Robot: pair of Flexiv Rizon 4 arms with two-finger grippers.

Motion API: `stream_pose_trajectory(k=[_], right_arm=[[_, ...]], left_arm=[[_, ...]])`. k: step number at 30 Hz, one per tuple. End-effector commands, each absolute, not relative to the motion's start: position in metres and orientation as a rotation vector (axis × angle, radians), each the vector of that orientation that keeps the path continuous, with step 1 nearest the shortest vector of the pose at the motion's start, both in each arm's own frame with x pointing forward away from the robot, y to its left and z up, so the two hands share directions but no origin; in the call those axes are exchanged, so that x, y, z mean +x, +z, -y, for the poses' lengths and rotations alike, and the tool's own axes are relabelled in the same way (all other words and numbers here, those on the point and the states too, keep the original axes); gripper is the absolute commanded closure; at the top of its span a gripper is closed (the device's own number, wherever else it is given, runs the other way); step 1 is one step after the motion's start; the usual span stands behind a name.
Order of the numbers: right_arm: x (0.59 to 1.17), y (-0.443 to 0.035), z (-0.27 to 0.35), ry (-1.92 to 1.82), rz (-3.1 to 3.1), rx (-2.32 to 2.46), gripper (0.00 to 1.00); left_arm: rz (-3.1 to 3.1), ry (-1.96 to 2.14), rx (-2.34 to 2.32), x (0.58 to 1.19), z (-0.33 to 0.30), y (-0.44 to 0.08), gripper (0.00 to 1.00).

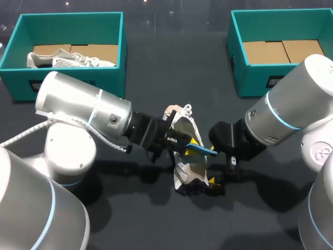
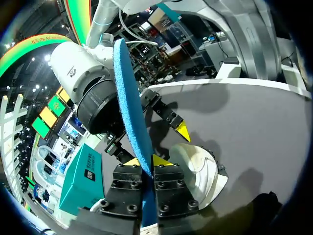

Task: Take the shoe out of the shoebox, open the shoe tongue, remove and reinsert the insole, then place the shoe into the shoebox

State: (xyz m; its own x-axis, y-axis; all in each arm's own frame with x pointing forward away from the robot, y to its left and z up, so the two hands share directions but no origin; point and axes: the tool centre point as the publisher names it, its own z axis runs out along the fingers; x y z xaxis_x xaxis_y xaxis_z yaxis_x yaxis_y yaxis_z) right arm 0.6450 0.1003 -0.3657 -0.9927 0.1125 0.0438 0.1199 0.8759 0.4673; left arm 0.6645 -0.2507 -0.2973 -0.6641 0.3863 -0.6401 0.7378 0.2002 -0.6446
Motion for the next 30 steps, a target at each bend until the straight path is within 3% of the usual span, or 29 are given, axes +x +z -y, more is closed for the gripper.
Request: stream_pose_trajectory(k=[1,11,30], right_arm=[[0.644,-0.366,-0.1,-0.759,3.029,-0.188,0.0],[0.644,-0.366,-0.1,-0.759,3.029,-0.188,0.0],[0.644,-0.366,-0.1,-0.759,3.029,-0.188,0.0]], left_arm=[[-2.044,-1.461,0.897,0.651,0.254,-0.301,1.0],[-1.925,-1.42,0.725,0.643,0.264,-0.305,1.0],[-1.975,-1.326,0.609,0.683,0.235,-0.309,1.0]])
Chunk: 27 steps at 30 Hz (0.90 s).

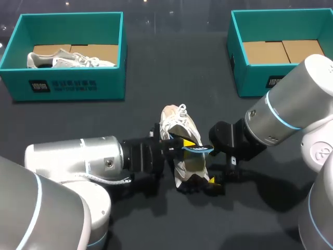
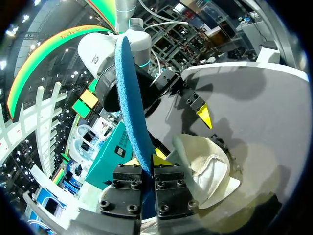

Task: Take the shoe out of the shoebox, open the shoe tongue, remove and reinsert the insole, then place the shoe into the shoebox

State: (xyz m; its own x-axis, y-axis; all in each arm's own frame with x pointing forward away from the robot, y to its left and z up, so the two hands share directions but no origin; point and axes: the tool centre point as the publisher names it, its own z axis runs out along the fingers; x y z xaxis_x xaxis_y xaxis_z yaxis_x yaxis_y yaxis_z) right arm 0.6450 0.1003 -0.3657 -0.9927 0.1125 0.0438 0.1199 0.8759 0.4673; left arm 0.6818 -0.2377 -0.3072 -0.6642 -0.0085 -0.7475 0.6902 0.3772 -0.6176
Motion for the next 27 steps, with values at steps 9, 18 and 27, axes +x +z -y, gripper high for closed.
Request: stream_pose_trajectory(k=[9,18,27], right_arm=[[0.644,-0.366,-0.1,-0.759,3.029,-0.188,0.0],[0.644,-0.366,-0.1,-0.759,3.029,-0.188,0.0],[0.644,-0.366,-0.1,-0.759,3.029,-0.188,0.0]], left_arm=[[-2.028,-1.333,0.709,0.69,0.233,-0.31,1.0],[-2.1,-1.312,0.774,0.701,0.23,-0.322,1.0],[-2.12,-1.323,0.787,0.701,0.23,-0.331,1.0]])
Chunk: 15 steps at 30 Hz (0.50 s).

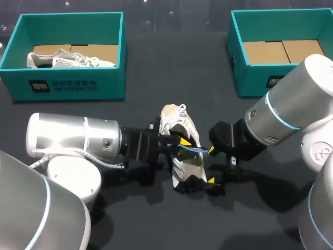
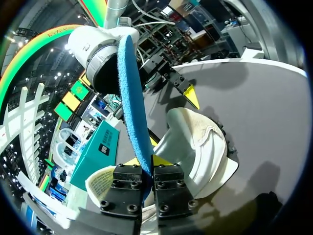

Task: Take the shoe out of the shoebox, open the shoe tongue, remove and reinsert the insole, then place the shoe into the shoebox

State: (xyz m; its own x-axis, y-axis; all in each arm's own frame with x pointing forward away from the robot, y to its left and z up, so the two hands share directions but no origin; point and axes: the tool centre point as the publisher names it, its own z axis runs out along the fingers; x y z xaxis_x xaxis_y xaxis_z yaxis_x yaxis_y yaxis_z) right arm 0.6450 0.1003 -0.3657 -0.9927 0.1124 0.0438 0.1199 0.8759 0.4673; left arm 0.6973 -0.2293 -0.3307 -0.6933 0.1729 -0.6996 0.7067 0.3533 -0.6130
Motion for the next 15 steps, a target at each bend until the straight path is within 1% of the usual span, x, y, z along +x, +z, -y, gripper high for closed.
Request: stream_pose_trajectory(k=[1,6,9,10,11,15], right_arm=[[0.644,-0.366,-0.1,-0.759,3.029,-0.188,0.0],[0.644,-0.366,-0.1,-0.759,3.029,-0.188,0.0],[0.644,-0.366,-0.1,-0.759,3.029,-0.188,0.0],[0.644,-0.366,-0.1,-0.759,3.029,-0.188,0.0],[0.644,-0.366,-0.1,-0.759,3.029,-0.188,0.0],[0.644,-0.366,-0.1,-0.759,3.029,-0.188,0.0]], left_arm=[[-2.121,-1.322,0.786,0.703,0.23,-0.333,1.0],[-2.139,-1.306,0.785,0.708,0.226,-0.336,1.0],[-2.132,-1.314,0.8,0.704,0.225,-0.329,1.0],[-2.125,-1.313,0.81,0.703,0.225,-0.326,0.92],[-2.12,-1.315,0.814,0.702,0.225,-0.325,0.86],[-2.101,-1.32,0.836,0.697,0.225,-0.314,0.77]])
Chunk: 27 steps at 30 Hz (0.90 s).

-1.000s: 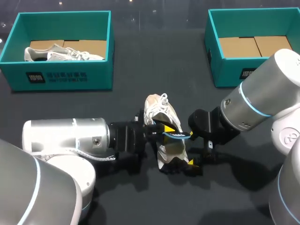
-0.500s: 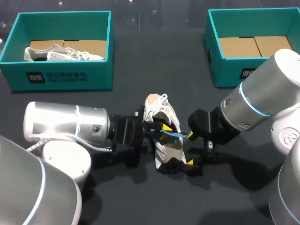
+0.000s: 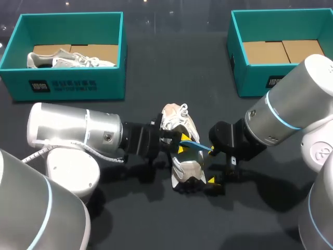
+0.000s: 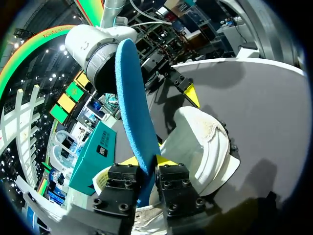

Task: Take the shoe out of the shoebox, open the shoe tongue, remove and reinsert the insole, then place the shoe into the shoebox

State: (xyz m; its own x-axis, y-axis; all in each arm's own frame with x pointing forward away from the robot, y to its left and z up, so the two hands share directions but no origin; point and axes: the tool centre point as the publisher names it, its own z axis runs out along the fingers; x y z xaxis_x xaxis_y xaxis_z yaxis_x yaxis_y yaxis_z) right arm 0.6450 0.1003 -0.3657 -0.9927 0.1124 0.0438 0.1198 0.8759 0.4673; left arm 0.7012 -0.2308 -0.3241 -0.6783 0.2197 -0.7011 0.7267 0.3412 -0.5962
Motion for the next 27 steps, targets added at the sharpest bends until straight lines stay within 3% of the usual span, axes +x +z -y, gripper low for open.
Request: stream_pose_trajectory(k=[1,8,13,15,18,27], right_arm=[[0.644,-0.366,-0.1,-0.759,3.029,-0.188,0.0],[0.644,-0.366,-0.1,-0.759,3.029,-0.188,0.0],[0.644,-0.366,-0.1,-0.759,3.029,-0.188,0.0],[0.644,-0.366,-0.1,-0.759,3.029,-0.188,0.0],[0.644,-0.366,-0.1,-0.759,3.029,-0.188,0.0],[0.644,-0.366,-0.1,-0.759,3.029,-0.188,0.0]], left_arm=[[-2.095,-1.317,0.846,0.696,0.225,-0.313,0.76],[-2.086,-1.325,0.899,0.69,0.223,-0.304,0.76],[-2.084,-1.341,0.961,0.683,0.224,-0.296,0.67],[-2.072,-1.353,0.98,0.68,0.226,-0.291,0.72],[-2.07,-1.359,1.01,0.679,0.228,-0.289,0.98],[-2.129,-1.36,0.963,0.688,0.222,-0.309,1.0]])
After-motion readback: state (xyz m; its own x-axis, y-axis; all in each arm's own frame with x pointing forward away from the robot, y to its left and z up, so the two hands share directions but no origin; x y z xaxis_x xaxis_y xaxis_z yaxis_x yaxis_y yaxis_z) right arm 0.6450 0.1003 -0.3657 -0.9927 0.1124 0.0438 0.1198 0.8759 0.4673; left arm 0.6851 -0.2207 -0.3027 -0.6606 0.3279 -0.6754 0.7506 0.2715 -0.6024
